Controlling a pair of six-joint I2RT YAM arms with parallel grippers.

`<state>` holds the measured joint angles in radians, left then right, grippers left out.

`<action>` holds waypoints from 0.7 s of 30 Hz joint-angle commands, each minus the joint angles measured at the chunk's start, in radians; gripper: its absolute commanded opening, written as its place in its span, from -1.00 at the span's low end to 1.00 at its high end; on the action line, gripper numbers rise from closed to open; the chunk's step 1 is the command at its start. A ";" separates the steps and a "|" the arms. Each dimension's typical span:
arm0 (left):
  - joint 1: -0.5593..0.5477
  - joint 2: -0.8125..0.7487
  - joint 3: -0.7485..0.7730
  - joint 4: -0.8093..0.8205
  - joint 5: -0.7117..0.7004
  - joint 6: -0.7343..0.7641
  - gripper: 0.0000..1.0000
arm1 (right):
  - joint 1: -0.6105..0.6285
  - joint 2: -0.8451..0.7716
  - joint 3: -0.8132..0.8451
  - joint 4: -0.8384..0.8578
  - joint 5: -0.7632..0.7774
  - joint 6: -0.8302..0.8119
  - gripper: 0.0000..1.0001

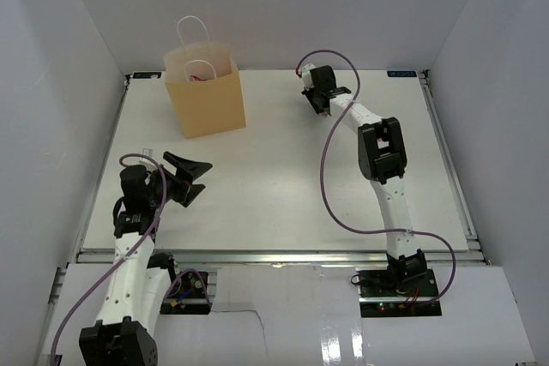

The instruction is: Place the snacks into the paper bag

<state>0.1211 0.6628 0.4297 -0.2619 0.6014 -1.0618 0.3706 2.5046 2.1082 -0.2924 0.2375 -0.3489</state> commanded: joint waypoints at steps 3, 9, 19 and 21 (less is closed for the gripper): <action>-0.093 0.132 -0.016 0.147 -0.052 -0.138 0.96 | -0.053 -0.228 -0.163 0.013 -0.293 -0.024 -0.85; -0.354 0.409 0.024 0.361 -0.176 -0.275 0.96 | -0.128 -0.636 -0.683 0.107 -0.955 -0.238 -0.85; -0.580 0.823 0.283 0.512 -0.203 -0.369 0.96 | 0.002 -0.978 -1.045 -0.171 -1.077 -0.641 -0.85; -0.618 0.857 0.331 0.520 -0.206 -0.375 0.96 | 0.056 -1.003 -1.074 -0.157 -1.023 -0.636 -0.85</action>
<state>-0.4526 1.4902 0.6907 0.1905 0.4095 -1.4033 0.3828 1.5543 1.0668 -0.4198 -0.7826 -0.9031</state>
